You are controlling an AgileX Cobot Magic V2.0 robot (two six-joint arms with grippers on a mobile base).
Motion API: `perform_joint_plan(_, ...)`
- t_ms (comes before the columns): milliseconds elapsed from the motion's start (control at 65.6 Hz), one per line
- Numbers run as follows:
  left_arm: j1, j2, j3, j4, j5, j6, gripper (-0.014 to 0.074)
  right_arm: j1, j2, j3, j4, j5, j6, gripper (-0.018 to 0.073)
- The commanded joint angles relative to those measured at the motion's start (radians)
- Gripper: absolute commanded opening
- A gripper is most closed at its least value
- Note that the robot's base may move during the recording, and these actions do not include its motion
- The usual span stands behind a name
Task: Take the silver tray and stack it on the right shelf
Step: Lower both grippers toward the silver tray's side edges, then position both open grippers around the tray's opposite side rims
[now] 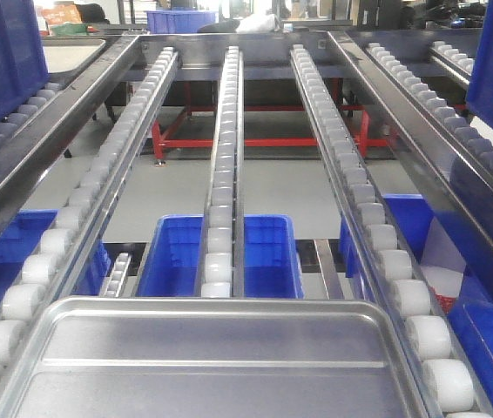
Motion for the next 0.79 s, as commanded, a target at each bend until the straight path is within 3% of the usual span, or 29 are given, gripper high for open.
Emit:
perform_joint_plan(0, -0.064, 0.1, -0.095, -0.021, 0.085, -0.006, -0.0091, 0.038, 0.108, -0.078, 0.045, 0.016, -0.006, 0.0049)
perform_joint_plan(76, -0.121, 0.164, -0.123, -0.043, 0.167, -0.006, -0.0091, 0.066, 0.184, -0.093, 0.094, 0.052, -0.006, 0.0049)
perform_joint_plan(198, -0.165, 0.228, -0.123, -0.111, 0.172, -0.006, -0.0091, 0.074, 0.26, -0.093, 0.169, 0.116, -0.006, 0.0049)
perform_joint_plan(274, -0.167, 0.249, -0.123, -0.169, 0.172, -0.006, -0.0091, 0.074, 0.28, -0.092, 0.209, 0.139, -0.006, 0.0049)
perform_joint_plan(427, -0.167, 0.271, -0.123, -0.38, 0.157, -0.006, -0.0091, 0.074, 0.317, -0.092, 0.32, 0.173, -0.006, 0.0049)
perform_joint_plan(579, -0.167, 0.332, -0.166, -0.422, 0.216, -0.006, -0.009, 0.074, 0.386, -0.092, 0.358, 0.198, 0.001, 0.0061)
perform_joint_plan(656, -0.167, 0.381, -0.194, -0.399, 0.273, -0.056, -0.0091, 0.074, 0.418, -0.093, 0.352, 0.174, 0.034, 0.0078)
perform_joint_plan(778, -0.167, 0.467, -0.239, -0.192, 0.291, -0.266, -0.0091, 0.074, 0.464, -0.112, 0.31, 0.164, 0.104, 0.0078)
